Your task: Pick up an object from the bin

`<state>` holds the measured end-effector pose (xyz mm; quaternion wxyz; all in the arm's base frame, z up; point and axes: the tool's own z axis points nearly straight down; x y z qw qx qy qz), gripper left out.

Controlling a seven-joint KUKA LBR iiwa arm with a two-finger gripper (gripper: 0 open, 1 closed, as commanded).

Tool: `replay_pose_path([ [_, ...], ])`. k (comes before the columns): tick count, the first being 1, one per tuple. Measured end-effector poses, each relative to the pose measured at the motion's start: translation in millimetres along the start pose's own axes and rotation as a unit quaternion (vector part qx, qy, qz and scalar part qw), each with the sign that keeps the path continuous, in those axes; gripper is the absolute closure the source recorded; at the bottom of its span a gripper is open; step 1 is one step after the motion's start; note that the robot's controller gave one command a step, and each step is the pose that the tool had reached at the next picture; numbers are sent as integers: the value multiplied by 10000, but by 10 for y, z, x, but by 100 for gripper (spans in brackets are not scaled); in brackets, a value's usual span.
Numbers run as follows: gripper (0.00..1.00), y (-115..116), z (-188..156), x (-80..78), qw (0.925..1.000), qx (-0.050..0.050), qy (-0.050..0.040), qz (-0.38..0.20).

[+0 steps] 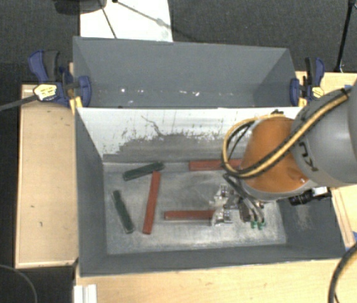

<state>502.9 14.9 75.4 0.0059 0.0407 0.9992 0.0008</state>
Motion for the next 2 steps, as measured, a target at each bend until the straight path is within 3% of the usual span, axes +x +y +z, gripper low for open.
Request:
replay_pose_path([
  [1,100,0,0,0,10000,0,0,-10],
  [2,100,49,-1350,-57,10000,8,47,-74],
])
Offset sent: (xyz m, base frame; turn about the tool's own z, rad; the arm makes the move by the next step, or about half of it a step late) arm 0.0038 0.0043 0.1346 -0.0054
